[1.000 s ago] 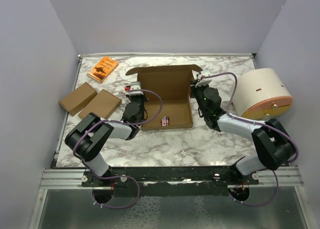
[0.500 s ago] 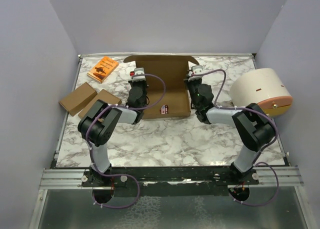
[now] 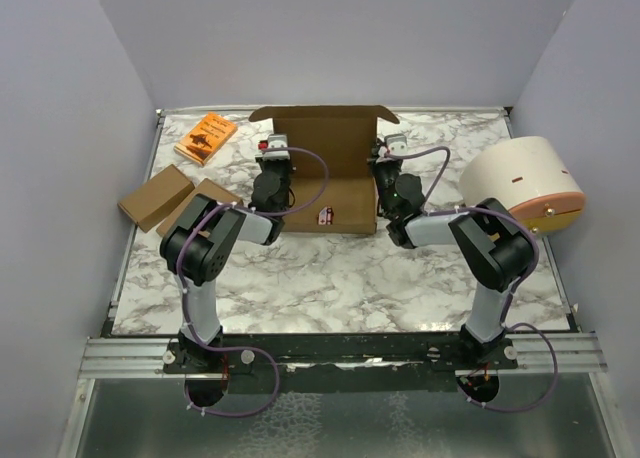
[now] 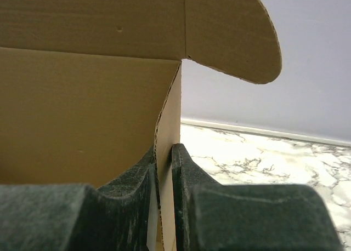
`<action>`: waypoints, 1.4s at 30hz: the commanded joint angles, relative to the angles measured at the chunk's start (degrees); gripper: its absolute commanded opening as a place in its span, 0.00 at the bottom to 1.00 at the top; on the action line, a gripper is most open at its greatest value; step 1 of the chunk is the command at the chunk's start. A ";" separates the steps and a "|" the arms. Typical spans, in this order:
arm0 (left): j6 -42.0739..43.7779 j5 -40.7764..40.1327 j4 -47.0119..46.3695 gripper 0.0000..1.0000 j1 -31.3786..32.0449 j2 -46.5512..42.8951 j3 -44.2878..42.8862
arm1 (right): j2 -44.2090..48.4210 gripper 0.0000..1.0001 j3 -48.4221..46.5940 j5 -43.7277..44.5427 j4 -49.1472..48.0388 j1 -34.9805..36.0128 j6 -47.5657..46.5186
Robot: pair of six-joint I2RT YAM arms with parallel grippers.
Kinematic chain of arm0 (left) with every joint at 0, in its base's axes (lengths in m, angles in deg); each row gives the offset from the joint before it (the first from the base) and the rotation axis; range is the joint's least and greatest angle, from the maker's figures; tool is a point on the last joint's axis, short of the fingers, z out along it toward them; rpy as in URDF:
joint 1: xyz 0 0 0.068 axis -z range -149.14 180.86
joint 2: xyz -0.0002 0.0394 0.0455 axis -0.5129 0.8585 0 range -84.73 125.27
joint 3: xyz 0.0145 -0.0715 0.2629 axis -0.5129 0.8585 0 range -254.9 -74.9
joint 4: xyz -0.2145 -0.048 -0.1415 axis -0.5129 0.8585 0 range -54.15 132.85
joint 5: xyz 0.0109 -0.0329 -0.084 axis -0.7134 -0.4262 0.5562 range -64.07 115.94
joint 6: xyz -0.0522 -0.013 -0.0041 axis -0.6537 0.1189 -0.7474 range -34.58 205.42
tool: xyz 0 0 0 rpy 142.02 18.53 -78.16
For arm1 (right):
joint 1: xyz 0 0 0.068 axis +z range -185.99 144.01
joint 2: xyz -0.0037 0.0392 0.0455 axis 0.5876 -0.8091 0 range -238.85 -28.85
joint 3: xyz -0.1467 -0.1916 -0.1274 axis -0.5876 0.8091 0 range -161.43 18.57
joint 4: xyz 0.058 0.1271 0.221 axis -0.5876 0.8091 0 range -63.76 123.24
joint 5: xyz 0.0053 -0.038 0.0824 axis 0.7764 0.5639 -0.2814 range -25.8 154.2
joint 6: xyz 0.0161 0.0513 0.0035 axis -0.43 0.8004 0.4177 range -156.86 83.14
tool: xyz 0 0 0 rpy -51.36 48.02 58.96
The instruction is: Fold the paper box
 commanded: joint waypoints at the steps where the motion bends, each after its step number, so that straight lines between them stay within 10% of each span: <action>1: -1.99 6.81 -3.80 0.00 1.10 -0.33 3.16 | 0.68 0.13 1.67 -6.74 -0.33 1.64 6.33; 42: -6.04 2.95 -4.96 0.00 4.62 -5.10 14.20 | 8.74 0.26 12.15 -11.02 9.65 1.59 4.00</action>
